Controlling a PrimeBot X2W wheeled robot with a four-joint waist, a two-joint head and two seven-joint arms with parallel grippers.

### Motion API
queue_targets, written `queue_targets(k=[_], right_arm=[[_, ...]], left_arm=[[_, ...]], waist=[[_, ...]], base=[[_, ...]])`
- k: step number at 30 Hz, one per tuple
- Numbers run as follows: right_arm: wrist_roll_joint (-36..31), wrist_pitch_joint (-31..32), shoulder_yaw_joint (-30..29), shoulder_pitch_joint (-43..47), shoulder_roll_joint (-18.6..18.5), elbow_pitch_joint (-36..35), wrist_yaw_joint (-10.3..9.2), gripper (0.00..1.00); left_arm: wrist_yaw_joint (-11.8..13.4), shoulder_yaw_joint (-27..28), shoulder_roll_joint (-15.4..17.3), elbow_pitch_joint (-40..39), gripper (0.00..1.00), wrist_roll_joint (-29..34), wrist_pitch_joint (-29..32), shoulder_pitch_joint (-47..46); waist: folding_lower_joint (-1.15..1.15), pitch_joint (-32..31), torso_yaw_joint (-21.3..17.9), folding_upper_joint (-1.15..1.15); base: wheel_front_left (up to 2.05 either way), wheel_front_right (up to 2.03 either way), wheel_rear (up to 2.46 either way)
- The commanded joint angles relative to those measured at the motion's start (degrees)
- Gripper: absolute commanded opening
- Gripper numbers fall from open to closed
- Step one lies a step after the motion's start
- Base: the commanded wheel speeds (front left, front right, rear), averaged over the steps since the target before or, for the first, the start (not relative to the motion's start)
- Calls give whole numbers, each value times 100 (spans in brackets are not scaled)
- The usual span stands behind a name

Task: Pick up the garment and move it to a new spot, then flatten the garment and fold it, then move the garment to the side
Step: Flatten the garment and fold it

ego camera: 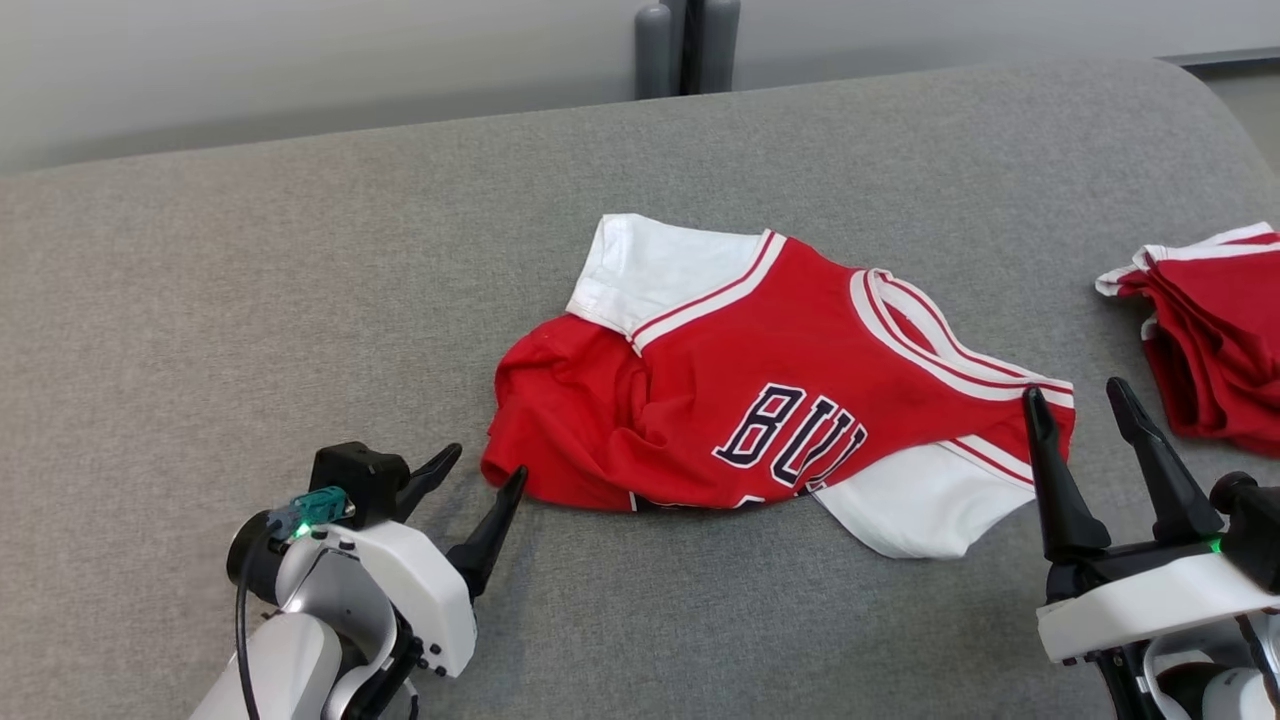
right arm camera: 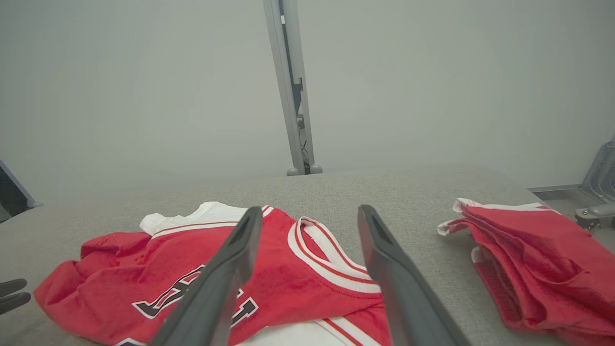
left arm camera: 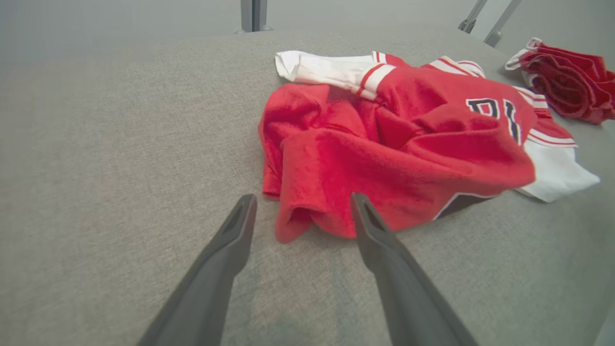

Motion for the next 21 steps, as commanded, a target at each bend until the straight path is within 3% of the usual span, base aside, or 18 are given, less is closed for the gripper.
queue_targets(k=[1,5,6,7,14,21], right_arm=[[47,-62,-2,-78,-7,32,0,100],[123,-146,10,-149,-6,157,0,100],[143,-175,19,-167,-5,187,0,100],[161,-193,9,-183,-6,211,0,100],[181,-282,-112,-173,-6,306,0,100],[185,-279,-429,-96,-7,283,0,100]], left_arm=[[-47,-10,17,73,100,-63,23,-163],[-132,-72,-11,414,100,-223,52,-351],[-145,-80,-18,474,55,-288,37,-398],[-169,-79,-39,503,0,-355,-13,-441],[-183,-66,73,321,0,-417,-356,-389],[272,78,353,-969,0,-250,-363,68]], waist=[[0,103,-101,0],[0,176,-197,0],[0,187,-214,0],[0,194,-225,0],[0,184,-180,0],[0,137,142,0]], base=[[0,0,0],[0,0,0],[0,0,0],[0,0,0],[0,0,0],[0,0,0]])
